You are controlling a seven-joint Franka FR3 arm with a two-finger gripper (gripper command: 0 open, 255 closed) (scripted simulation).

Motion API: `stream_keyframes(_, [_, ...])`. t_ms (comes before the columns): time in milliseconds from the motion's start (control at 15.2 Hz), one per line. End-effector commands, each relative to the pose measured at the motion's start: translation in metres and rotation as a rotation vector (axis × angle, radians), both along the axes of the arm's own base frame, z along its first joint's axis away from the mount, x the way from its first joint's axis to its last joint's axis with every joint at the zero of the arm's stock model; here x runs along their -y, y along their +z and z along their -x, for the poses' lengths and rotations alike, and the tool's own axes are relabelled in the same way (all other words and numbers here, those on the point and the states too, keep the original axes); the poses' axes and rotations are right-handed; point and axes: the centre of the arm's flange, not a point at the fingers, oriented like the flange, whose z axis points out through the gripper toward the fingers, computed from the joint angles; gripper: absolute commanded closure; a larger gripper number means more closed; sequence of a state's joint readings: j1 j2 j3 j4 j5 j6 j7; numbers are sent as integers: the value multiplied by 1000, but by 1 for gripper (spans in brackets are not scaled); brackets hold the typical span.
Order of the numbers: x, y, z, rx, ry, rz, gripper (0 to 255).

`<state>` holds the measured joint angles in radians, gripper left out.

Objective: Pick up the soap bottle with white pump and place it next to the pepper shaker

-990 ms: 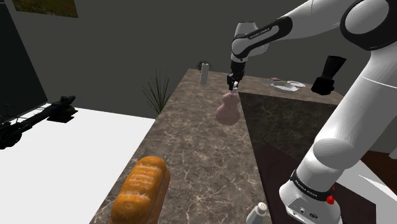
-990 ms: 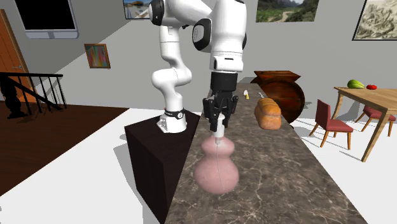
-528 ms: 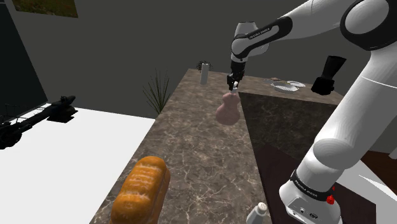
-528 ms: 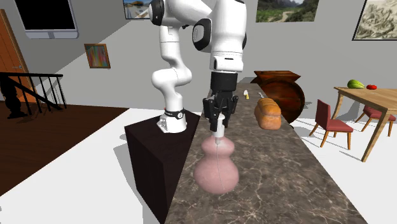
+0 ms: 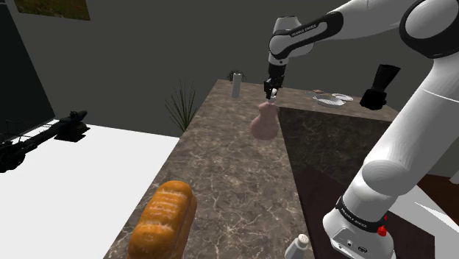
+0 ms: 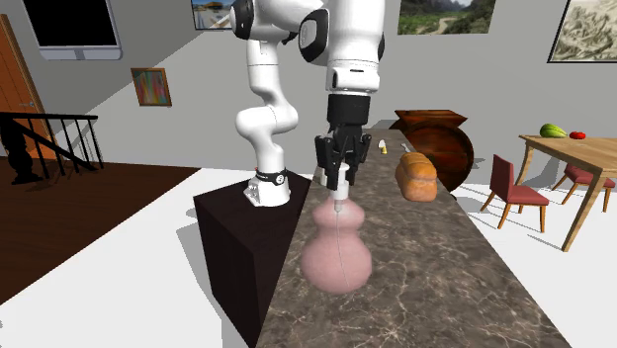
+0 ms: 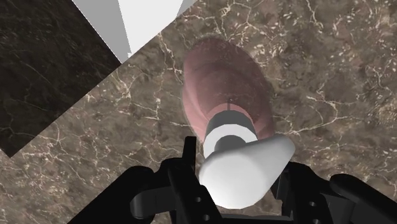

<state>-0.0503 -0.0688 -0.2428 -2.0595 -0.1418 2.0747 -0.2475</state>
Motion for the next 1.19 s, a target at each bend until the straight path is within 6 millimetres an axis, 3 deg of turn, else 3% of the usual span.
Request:
stream_keyframes(0, [0,12,-2,1,0,0,255])
stream_keyframes(1122, [0,102,-2,1,0,0,255])
